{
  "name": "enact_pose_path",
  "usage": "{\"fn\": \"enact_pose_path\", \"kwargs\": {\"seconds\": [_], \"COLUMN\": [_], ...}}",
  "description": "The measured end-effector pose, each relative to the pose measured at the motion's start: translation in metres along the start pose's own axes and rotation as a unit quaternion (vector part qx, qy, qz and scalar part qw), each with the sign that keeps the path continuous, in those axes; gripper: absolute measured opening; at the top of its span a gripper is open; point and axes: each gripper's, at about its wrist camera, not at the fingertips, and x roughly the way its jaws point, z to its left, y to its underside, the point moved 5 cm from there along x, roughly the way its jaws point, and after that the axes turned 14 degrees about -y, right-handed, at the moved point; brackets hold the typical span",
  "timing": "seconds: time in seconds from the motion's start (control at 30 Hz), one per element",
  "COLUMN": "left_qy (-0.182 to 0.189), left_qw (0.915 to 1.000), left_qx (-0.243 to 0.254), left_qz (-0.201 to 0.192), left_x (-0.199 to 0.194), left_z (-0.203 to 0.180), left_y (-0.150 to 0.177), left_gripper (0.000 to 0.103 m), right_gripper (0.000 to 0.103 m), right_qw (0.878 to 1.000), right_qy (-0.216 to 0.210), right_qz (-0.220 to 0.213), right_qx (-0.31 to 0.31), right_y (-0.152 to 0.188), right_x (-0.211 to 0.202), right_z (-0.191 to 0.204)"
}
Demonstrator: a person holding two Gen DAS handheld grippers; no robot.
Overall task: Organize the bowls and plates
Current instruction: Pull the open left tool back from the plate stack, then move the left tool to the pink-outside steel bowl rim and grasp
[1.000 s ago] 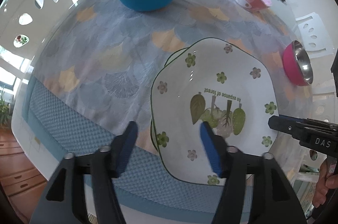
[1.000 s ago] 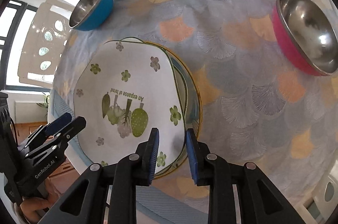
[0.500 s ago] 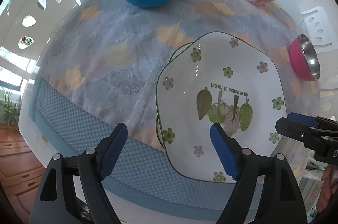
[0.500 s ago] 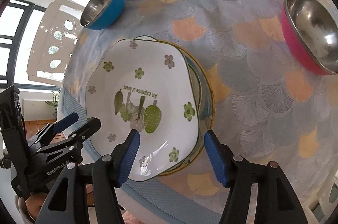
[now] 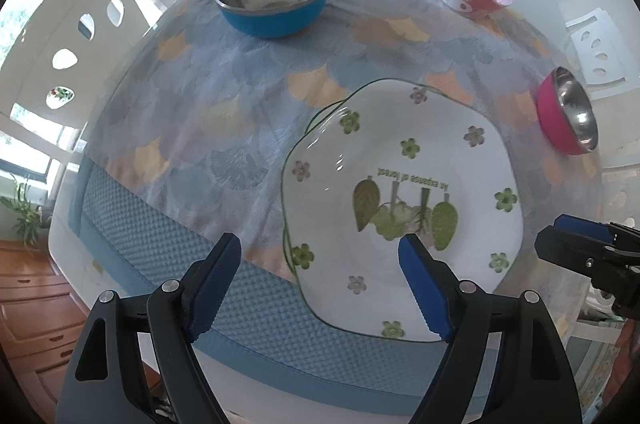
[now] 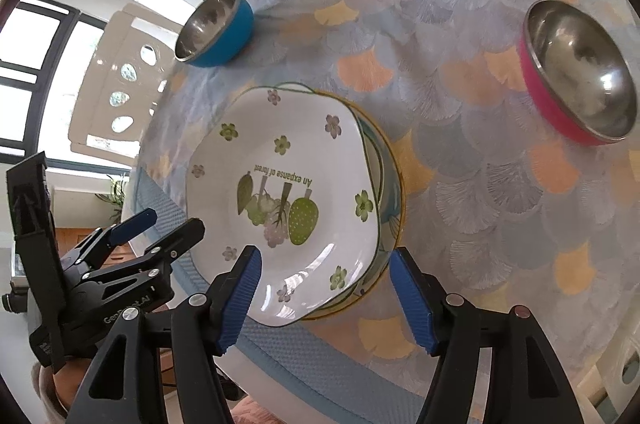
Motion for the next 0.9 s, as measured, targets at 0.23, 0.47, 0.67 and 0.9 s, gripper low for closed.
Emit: {"fn": "enact_pose_path", "kwargs": {"seconds": [0.23,0.47,0.67,0.9], "left_qy": [0.013,0.031,0.045,0.062], "left_qw": [0.9999,0.9993,0.9975,0.9937], "left_qx": [0.001,0.008,0.043,0.079], "left_qz": [-0.008,-0.018,-0.034,-0.05], "left_x": [-0.018,-0.036,-0.05,-0.064], "left_z": [-0.013,-0.034,-0.068,-0.112], "left_y": [-0.009,-0.029,-0.053,-0.083], "left_gripper": [0.08,0.08,0.08,0.08], "right_gripper": [0.065,0.065,0.065,0.065], "right_qw": [1.0,0.998,0.996,0.992], "right_qy": [-0.012,-0.029,-0.031,-0.034], "right_qz": [-0.023,-0.05,-0.074,-0.094], "right_qx": [0.006,0.014,0.04,0.076], "right_y": [-0.001,-0.005,-0.012,-0.019], "right_x": [-0.022,-0.051,-0.073,-0.095], "right_z": [0.001,-0.004,-0.023,-0.052]}}
